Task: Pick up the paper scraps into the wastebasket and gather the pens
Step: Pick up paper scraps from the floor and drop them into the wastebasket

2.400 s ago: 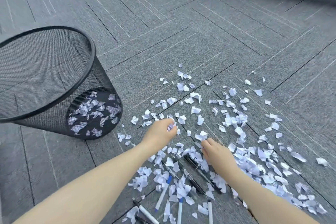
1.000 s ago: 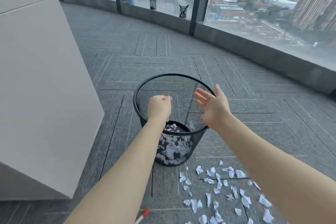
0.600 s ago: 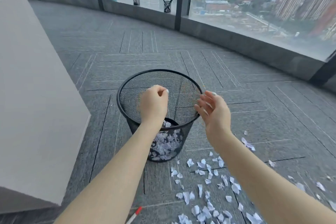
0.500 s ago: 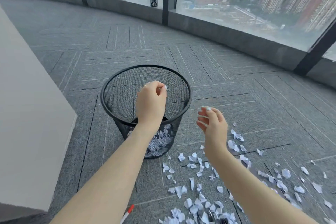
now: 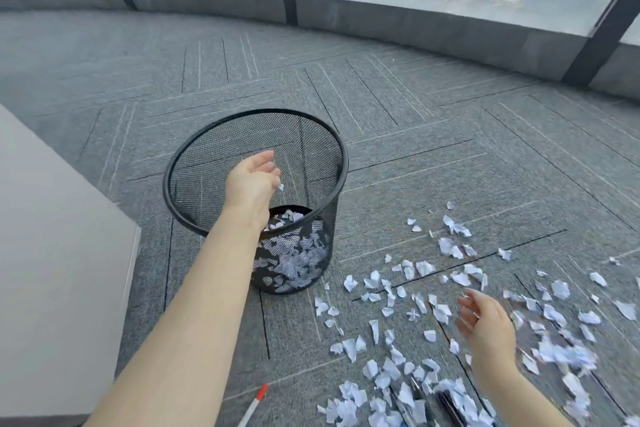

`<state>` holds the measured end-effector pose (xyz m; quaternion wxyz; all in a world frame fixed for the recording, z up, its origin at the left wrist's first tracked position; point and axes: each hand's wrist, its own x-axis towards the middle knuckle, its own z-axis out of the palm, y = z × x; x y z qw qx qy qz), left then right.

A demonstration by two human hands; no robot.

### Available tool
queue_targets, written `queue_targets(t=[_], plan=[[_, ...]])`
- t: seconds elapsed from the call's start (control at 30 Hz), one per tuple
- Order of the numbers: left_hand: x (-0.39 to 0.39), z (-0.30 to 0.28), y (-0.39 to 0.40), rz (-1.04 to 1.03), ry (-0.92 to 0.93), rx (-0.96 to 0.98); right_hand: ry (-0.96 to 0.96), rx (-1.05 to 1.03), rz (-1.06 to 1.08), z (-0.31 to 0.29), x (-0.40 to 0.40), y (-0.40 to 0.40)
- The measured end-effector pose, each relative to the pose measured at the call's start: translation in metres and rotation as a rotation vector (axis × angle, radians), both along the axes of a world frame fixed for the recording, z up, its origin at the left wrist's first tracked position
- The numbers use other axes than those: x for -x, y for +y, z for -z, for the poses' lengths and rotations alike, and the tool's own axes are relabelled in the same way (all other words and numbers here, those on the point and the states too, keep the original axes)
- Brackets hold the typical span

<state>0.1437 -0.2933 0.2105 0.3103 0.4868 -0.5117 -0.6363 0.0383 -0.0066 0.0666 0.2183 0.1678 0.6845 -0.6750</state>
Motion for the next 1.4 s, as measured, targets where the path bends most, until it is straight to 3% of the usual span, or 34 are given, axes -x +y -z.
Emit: queue_targets(t=[0.3,0.53,1.03,1.17,1.23,1.33,1.4], plan=[[0.001,-0.001,0.003,-0.062,-0.035,0.034,-0.014,0.020,-0.054,0.010,-0.010,-0.005],[0.002,-0.006,0.004,-0.107,0.134,-0.096,-0.060,0.008,-0.036,0.024,-0.011,0.016],[-0.001,-0.007,0.008,-0.044,-0.028,-0.064,-0.052,0.015,-0.169,0.024,-0.028,0.022],[0.000,-0.006,0.006,-0.056,0.047,-0.067,-0.060,0.022,-0.164,0.028,-0.029,0.028],[0.001,-0.006,0.008,-0.081,-0.007,0.112,-0.059,0.020,-0.170,0.031,-0.028,0.031],[0.005,-0.016,0.029,-0.109,-0.201,0.876,-0.066,0.020,-0.164,0.034,-0.026,0.033],[0.015,-0.016,0.057,0.066,-0.105,1.320,-0.067,0.017,-0.159,0.034,-0.025,0.033]])
